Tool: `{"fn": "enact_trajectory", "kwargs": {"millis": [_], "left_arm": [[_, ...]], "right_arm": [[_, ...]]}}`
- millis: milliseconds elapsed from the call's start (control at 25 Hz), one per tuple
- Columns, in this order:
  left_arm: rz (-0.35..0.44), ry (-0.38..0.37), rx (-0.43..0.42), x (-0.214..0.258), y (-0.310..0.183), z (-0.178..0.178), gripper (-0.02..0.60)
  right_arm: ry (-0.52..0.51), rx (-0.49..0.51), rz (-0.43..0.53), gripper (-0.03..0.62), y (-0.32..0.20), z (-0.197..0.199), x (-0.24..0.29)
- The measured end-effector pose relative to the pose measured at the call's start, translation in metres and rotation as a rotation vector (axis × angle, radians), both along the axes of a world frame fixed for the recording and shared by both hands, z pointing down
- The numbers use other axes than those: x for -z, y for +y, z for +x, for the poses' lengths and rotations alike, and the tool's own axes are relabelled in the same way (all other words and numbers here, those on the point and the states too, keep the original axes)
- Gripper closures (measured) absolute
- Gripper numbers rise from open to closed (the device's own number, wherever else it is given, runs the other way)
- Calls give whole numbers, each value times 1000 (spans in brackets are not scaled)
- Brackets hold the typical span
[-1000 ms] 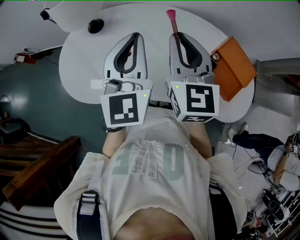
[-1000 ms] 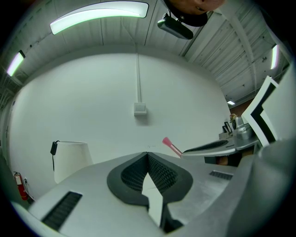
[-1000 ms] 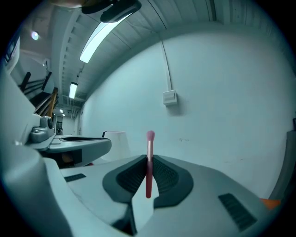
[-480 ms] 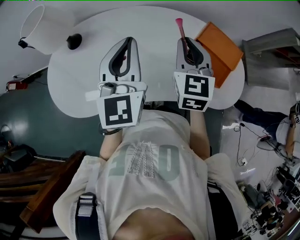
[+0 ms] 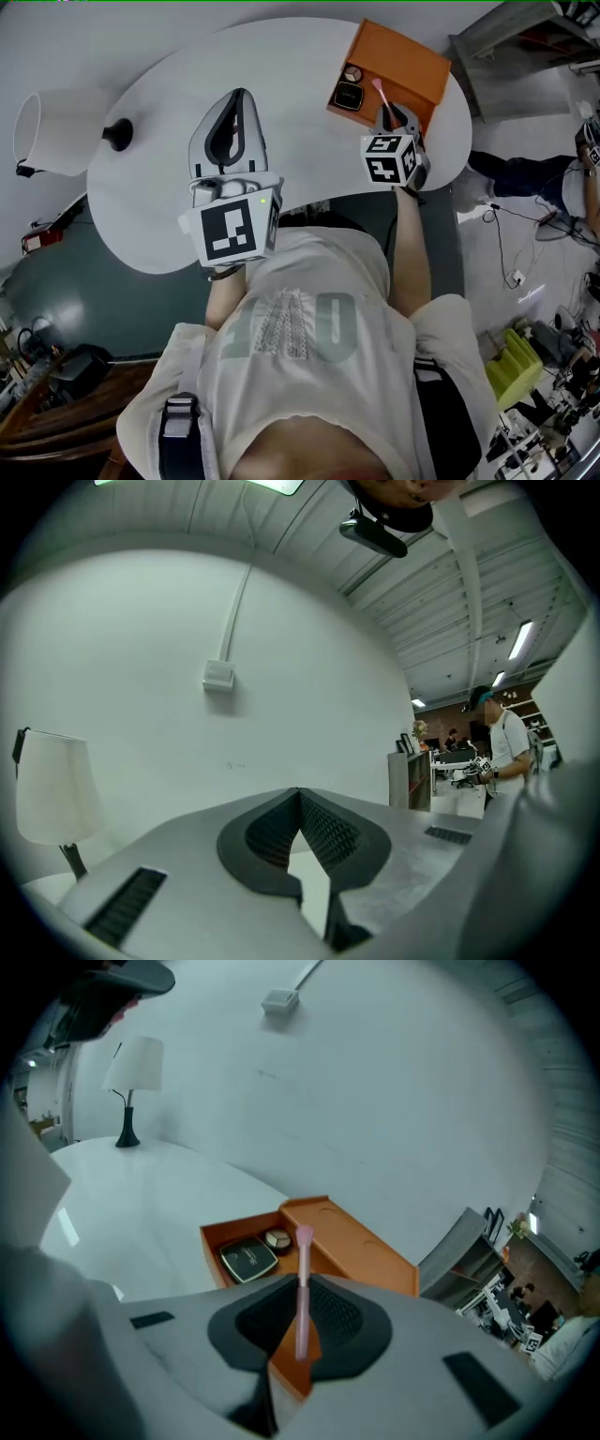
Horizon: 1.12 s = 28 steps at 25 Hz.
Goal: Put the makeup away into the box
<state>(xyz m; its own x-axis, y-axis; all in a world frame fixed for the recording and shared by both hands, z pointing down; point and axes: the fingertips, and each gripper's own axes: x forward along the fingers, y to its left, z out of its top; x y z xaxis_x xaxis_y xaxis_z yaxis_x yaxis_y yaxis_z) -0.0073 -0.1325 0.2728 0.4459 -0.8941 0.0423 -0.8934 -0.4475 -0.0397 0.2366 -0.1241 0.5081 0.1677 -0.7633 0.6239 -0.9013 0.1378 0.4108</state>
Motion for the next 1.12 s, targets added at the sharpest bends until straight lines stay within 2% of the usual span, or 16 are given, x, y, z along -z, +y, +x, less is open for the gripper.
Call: {"fn": "enact_trajectory", "kwargs": {"millis": [280, 440, 560, 760, 1120], "left_arm": [[-11, -36, -13, -5, -1, 7, 575], [-7, -27, -9, -4, -1, 7, 575], [-23, -48, -3, -8, -2, 4, 575], [-35, -59, 11, -10, -4, -1, 575], [-29, -44, 7, -7, -7, 1, 575]], "right_arm": [[23, 11, -66, 546, 0, 14, -22], [5, -2, -67, 546, -5, 15, -28], [-15, -30, -71, 546, -7, 16, -33], [-28, -13, -106, 528, -7, 8, -37], [-54, -2, -52, 528, -17, 0, -16]]}}
